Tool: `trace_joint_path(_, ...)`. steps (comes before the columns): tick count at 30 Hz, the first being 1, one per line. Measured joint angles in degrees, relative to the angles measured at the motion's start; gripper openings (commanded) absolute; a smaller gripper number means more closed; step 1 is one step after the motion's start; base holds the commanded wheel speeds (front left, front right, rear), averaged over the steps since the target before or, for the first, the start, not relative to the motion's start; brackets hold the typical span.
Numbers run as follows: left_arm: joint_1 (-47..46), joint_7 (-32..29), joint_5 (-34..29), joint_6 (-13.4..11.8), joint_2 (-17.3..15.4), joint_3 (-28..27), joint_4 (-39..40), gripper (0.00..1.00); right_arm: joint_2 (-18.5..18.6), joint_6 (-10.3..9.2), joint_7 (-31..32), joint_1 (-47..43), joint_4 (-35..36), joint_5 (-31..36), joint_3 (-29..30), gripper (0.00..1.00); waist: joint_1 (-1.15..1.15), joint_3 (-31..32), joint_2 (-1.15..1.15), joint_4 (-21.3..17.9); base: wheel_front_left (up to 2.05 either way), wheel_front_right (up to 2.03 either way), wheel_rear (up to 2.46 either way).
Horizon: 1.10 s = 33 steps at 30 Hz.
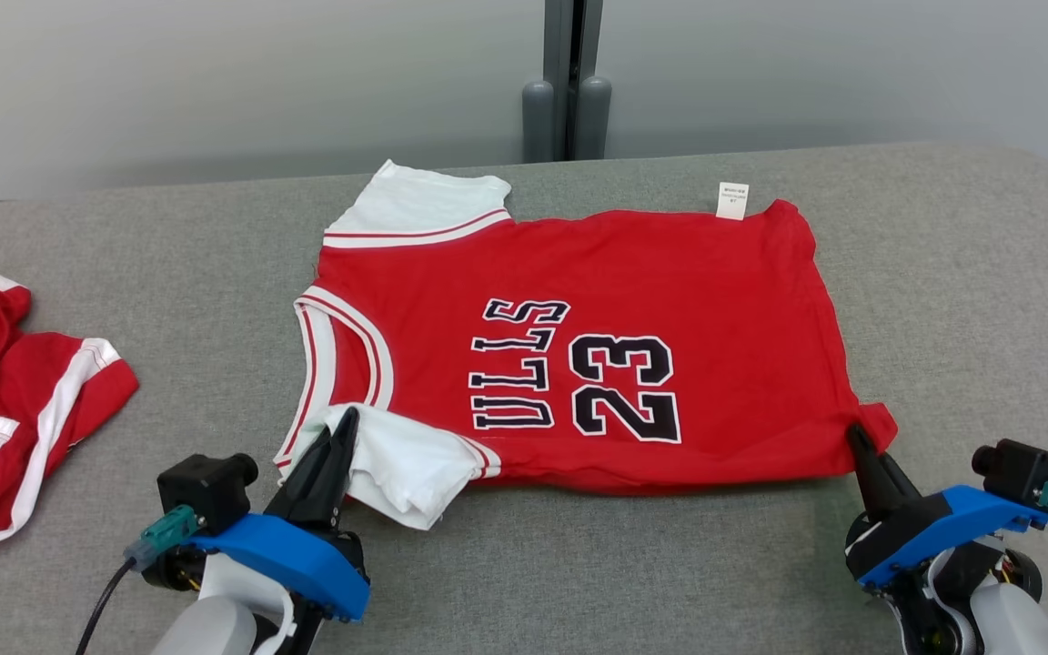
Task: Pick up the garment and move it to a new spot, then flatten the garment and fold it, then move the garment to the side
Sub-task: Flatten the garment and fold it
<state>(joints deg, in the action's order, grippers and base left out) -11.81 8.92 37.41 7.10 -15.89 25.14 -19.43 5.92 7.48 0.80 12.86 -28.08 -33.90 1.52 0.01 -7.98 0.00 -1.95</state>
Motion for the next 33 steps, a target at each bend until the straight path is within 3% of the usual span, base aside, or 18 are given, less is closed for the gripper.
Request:
trace_joint_path(8, -7.57, 0.54, 1.79, 0.1, -0.85, 2.86, -6.03, 0.0, -0.13, 0.0, 0.04, 5.77, -3.96, -0.53, -1.07, 0.0, 0.0, -2.28, 0.0, -0.68, 0.0, 0.0, 0.0)
trace_joint_path(9, -8.61, 0.64, 2.05, 0.1, -0.89, 3.43, -6.67, 0.0, -0.13, 0.0, -0.11, 6.59, -4.54, -0.53, -1.2, 0.07, 0.0, -2.58, 0.01, -0.78, 0.0, 0.0, 0.0)
trace_joint_path(10, -9.57, 0.79, 2.4, 0.1, -0.89, 3.85, -7.27, 0.0, -0.12, 0.0, -0.23, 7.33, -5.04, -0.53, -1.38, 0.07, 0.0, -2.88, 0.0, -0.83, 0.0, 0.0, 0.0)
trace_joint_path(11, -10.47, 0.88, 2.83, 0.1, -0.93, 4.26, -8.09, 0.0, -0.11, 0.0, -0.46, 8.08, -5.58, -0.45, -1.65, 0.42, 0.0, -3.17, 0.01, -0.85, 0.0, 0.0, 0.0)
trace_joint_path(12, -11.26, 1.37, 2.92, 0.1, -1.13, 4.74, -8.84, 0.5, -0.14, 0.0, -0.89, 8.81, -6.0, -0.43, -1.97, 1.0, 0.0, -3.51, 0.0, -0.91, 0.0, 0.0, 0.0)
trace_joint_path(13, -12.04, 1.99, 2.93, 0.1, -1.27, 4.83, -9.78, 1.0, -0.11, 0.0, -1.2, 9.47, -6.41, -0.43, -2.13, 1.0, 0.0, -3.83, 0.0, -0.93, 0.0, 0.0, 0.0)
trace_joint_path(25, -15.91, 5.9, 4.8, 0.11, -0.36, 5.54, -15.73, 1.0, 2.23, 0.0, -7.61, 11.52, -10.51, 0.23, -5.21, 1.0, 0.0, -3.96, 0.01, 0.13, 0.0, 0.0, 0.0)
trace_joint_path(33, -9.34, 6.08, 3.49, 0.11, -0.68, 2.52, -15.64, 1.0, 5.33, 0.0, -9.99, 9.03, -12.69, 1.59, -7.05, 1.0, -0.01, -2.11, 0.0, 0.65, 0.0, 0.0, 0.0)
